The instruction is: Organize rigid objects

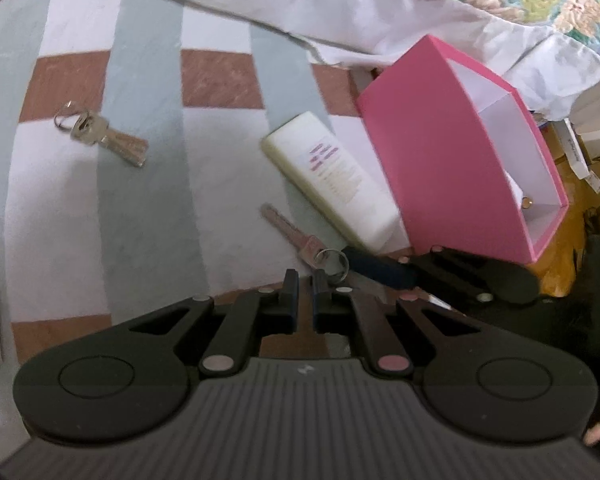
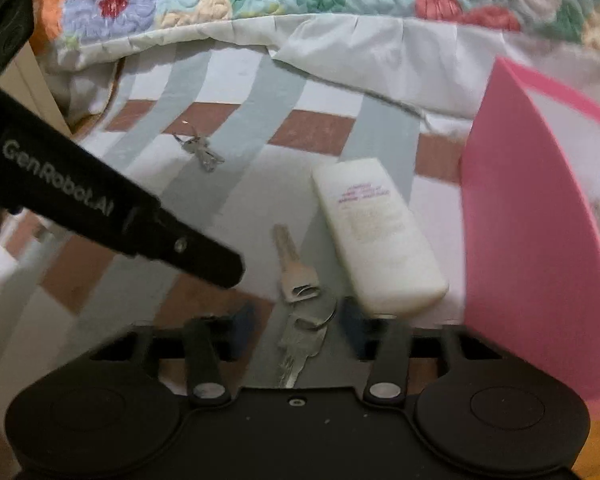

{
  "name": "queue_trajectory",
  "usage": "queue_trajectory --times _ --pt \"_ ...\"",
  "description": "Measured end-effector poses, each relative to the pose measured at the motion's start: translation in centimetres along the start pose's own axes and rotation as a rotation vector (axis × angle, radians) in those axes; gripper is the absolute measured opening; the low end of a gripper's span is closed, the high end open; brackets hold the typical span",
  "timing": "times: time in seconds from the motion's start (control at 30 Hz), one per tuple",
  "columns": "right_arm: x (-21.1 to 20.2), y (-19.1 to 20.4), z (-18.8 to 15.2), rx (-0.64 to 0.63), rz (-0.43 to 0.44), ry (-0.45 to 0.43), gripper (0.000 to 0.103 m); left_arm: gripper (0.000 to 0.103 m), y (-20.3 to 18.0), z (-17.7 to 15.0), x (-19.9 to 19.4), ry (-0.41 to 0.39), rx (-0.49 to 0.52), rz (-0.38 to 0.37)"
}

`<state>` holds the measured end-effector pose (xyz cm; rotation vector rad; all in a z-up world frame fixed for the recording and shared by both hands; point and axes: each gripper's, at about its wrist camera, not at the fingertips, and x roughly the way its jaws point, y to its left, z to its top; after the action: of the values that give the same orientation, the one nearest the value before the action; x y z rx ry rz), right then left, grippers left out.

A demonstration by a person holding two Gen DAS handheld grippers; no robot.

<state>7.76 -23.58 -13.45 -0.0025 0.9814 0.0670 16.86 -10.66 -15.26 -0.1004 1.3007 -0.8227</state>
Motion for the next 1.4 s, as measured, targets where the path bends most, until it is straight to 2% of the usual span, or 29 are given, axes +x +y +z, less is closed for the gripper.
queue_trajectory --times 0.03,0.1,0.17,0.23,0.43,0.63,0.93,1.13,1.27,1.4 --pt "-0.6 0.0 0.2 0.012 0.013 -0.012 0.009 0.004 0.2 0.0 0.1 0.011 -0.02 -0.012" --pt "-1.5 0.0 0.4 0.032 0.022 -0.014 0.009 0.004 0.4 0.0 0.0 0.018 -0.043 -0.046" --pt "-1.9 0.1 0.4 0.039 -0.007 -0.022 0.008 0.004 0.3 -0.1 -0.1 0.004 -0.037 -0.047" --pt "-2.3 -0.2 0.3 0.08 0.004 -0.027 0.006 0.004 0.1 -0.2 0.1 0.011 -0.036 -0.048" --pt "-5.0 -0.2 0.6 0.107 -0.007 -0.091 0.006 0.004 -0.9 -0.6 -0.9 -0.004 -0.023 -0.1" --pt "-9.7 -0.4 1.6 0.089 -0.029 -0.17 0.006 0.005 -4.3 0.1 -4.0 -0.057 0.041 -0.177" --pt "-16.3 -3.6 3.0 0.114 -0.106 -0.269 0.007 0.005 -11.4 2.6 -7.4 -0.123 0.179 -0.22" --pt "-17.2 -7.5 2.6 0.178 -0.181 -0.274 0.007 0.005 -15.5 5.0 -5.1 -0.103 0.184 -0.251" --pt "-16.4 -10.2 1.8 0.229 -0.204 -0.231 0.007 0.005 -17.1 5.8 -2.1 -0.049 0.152 -0.287" --pt "-14.9 -12.3 0.5 0.301 -0.221 -0.195 0.007 0.005 -18.2 5.9 0.8 -0.007 0.133 -0.286"
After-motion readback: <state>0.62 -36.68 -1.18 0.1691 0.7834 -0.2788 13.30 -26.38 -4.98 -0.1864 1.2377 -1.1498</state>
